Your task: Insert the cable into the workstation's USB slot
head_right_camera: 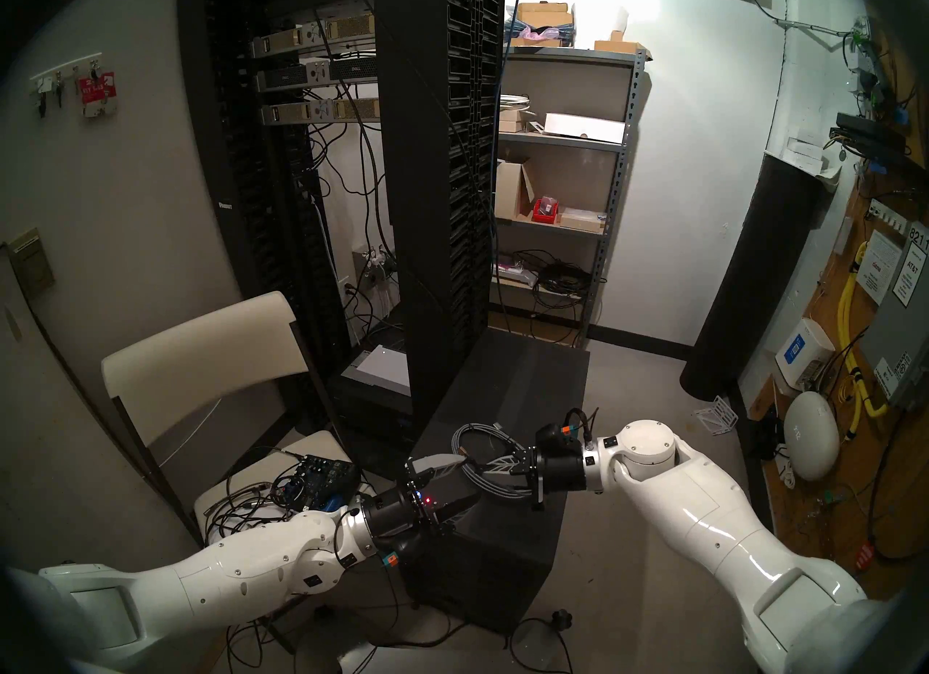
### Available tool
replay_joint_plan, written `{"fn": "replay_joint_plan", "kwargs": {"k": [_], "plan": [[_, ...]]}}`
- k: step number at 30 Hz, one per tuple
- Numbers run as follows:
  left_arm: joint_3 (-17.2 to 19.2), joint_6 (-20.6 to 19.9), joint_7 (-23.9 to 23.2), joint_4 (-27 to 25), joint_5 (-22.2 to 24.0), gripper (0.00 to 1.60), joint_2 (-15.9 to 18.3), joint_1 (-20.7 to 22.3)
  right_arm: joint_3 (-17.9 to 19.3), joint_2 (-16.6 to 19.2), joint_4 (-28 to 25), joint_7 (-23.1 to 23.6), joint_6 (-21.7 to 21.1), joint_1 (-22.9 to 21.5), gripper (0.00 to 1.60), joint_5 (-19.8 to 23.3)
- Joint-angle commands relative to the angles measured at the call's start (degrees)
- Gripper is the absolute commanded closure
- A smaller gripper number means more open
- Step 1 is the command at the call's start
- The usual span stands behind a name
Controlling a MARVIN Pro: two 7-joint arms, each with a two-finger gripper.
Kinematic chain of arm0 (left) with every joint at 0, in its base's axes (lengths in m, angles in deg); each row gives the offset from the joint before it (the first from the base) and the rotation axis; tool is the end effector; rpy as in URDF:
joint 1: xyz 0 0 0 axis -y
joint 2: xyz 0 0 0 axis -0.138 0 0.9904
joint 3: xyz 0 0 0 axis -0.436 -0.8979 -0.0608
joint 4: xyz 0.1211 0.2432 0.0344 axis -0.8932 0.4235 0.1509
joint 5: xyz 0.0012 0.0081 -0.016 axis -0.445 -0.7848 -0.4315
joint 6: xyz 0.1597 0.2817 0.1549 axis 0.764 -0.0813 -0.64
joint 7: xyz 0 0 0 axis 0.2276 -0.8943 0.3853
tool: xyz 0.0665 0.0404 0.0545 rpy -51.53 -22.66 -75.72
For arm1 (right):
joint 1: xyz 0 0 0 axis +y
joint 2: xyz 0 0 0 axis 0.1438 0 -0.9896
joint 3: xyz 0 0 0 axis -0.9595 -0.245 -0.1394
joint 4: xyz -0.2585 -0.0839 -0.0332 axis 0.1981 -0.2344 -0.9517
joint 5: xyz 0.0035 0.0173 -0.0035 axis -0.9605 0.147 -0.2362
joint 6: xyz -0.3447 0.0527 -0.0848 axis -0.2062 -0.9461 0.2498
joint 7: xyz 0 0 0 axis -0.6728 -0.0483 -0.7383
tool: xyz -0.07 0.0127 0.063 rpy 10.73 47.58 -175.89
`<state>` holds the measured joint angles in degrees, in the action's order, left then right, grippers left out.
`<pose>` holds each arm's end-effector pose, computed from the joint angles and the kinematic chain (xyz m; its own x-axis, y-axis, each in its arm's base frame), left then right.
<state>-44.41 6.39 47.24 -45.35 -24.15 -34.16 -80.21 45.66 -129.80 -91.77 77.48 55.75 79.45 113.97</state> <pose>0.3574 -0.1341 -0.4292 -0.9070 -0.3624 0.2145 -0.1487 -0.2009 -0.9683 0.4405 -0.0185 -0.3552 0.2043 0.2966 0.9329 0.9655 -0.2181 -0.1421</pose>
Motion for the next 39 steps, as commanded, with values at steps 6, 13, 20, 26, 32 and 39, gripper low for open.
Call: {"fn": "replay_joint_plan", "kwargs": {"k": [6, 13, 20, 26, 32, 39], "plan": [[0.4, -0.78, 6.56, 4.41, -5.82, 0.0, -3.65, 4.58, -0.06, -0.39, -1.03, 0.8, -0.76, -0.96, 1.6, -0.1], [-0.24, -0.93, 9.97, 8.24, -10.28, 0.0, -5.23, 6.69, -0.47, -0.8, -0.77, 1.08, -1.71, -1.25, 1.6, -1.01], [-0.42, -0.78, 11.65, 10.57, -12.11, 0.0, -6.39, 7.27, -0.32, -1.19, -0.62, 0.98, -1.87, -1.32, 1.6, -1.43], [-0.08, -0.43, 11.83, 10.5, -12.32, 0.01, -6.19, 7.2, -0.21, -1.42, -0.42, 0.91, -2.03, -1.43, 1.6, -1.69], [-0.09, 0.07, 11.92, 10.4, -12.66, 0.21, -6.06, 6.68, -0.16, -1.87, 0.24, 1.2, -1.67, -1.91, 1.6, -1.98], [0.19, 0.27, 11.48, 9.86, -12.4, 0.63, -5.63, 6.13, 0.07, -2.12, 0.53, 1.23, -1.34, -1.88, 1.6, -2.12]]}}
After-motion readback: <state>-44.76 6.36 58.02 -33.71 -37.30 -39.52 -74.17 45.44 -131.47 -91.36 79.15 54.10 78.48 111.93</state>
